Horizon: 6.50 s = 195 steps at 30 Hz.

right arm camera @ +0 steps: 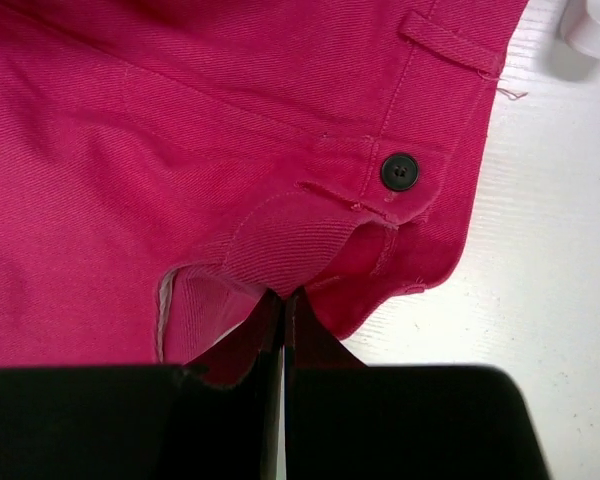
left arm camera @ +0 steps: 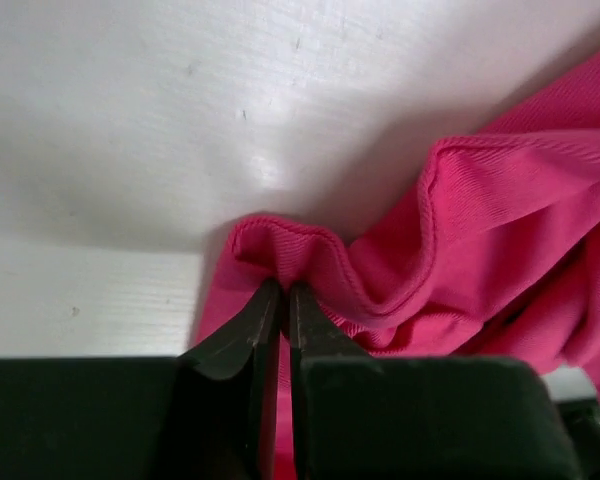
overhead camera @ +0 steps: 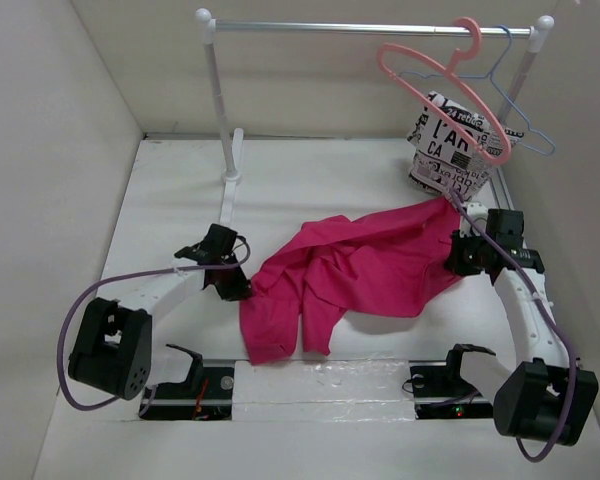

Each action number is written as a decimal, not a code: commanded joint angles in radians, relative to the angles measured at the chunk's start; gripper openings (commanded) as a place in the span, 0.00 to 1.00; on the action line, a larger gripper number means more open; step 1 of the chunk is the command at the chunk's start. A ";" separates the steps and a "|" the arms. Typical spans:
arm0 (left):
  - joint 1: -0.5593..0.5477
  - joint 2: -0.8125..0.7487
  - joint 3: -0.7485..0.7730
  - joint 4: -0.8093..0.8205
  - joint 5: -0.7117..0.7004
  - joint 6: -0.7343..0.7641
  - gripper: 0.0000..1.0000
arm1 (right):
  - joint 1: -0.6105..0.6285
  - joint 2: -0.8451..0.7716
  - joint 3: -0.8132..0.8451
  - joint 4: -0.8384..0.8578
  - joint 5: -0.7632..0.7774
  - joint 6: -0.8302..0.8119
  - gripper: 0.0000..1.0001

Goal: Place the trousers on the hanger
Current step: Flatten out the trousers at the center of the board.

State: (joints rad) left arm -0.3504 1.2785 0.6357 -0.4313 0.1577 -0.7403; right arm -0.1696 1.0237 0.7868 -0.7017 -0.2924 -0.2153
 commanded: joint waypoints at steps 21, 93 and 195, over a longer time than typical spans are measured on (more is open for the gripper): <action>0.424 0.386 0.910 -0.066 -0.434 0.142 0.23 | 0.346 -0.120 0.117 -0.323 0.004 -0.061 0.00; -0.047 -0.308 0.950 -0.267 -1.056 0.162 0.76 | 0.386 -0.183 0.311 -0.545 0.125 -0.101 0.41; 0.004 0.384 0.510 0.094 -0.280 0.346 0.47 | 0.916 0.061 -0.173 0.596 0.073 0.406 0.44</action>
State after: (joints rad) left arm -0.3515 1.6440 1.0725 -0.3386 -0.0914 -0.4458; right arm 0.6964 1.0626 0.5873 -0.2050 -0.2317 0.1654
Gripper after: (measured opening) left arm 0.467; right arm 0.436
